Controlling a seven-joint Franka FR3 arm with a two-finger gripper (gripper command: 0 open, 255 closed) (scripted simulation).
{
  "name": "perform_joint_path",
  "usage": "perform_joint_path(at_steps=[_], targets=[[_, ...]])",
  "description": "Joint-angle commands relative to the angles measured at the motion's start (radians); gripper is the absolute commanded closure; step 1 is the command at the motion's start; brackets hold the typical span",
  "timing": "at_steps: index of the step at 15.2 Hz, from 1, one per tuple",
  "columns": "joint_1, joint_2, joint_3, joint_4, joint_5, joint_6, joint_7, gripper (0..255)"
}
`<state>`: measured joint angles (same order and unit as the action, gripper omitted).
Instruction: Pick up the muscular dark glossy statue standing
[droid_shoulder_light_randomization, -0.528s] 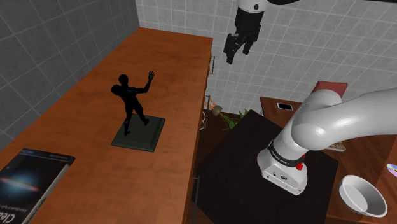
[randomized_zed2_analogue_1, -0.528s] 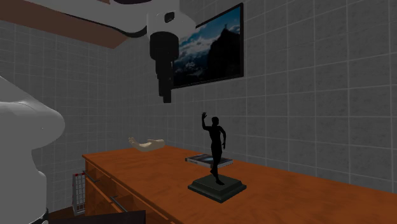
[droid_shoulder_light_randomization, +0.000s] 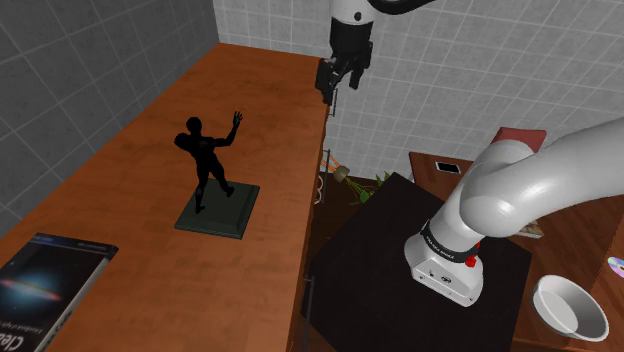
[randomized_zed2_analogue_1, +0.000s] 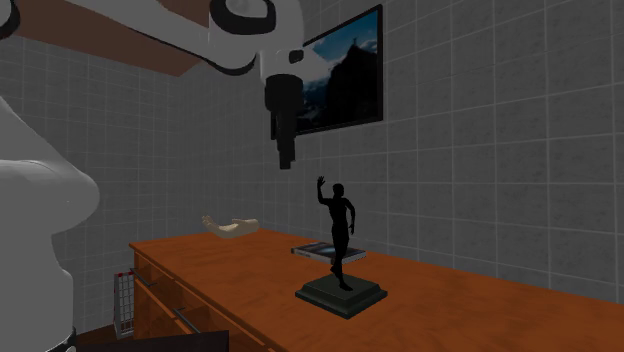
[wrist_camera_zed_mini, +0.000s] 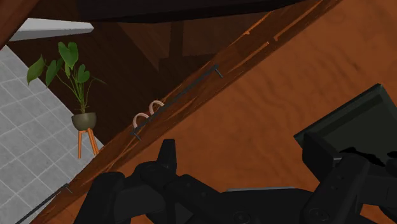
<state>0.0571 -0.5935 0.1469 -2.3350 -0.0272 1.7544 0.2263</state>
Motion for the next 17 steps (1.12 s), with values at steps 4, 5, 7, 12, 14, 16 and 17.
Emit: perform_joint_path(at_steps=[4,5,7,12,14,16,17], targets=[[0.024,0.164,0.074,0.113,0.003,0.043,0.053,0],[0.028,0.198,0.089,0.138,0.0,0.049,0.064,0],[0.037,0.265,0.118,0.192,-0.008,0.058,0.087,0],[0.061,0.44,0.187,0.342,-0.048,0.065,0.15,0],[0.074,0.512,0.212,0.41,-0.072,0.061,0.176,0],[0.09,0.587,0.234,0.482,-0.1,0.052,0.202,0],[0.099,0.626,0.244,0.521,-0.116,0.046,0.215,0]])
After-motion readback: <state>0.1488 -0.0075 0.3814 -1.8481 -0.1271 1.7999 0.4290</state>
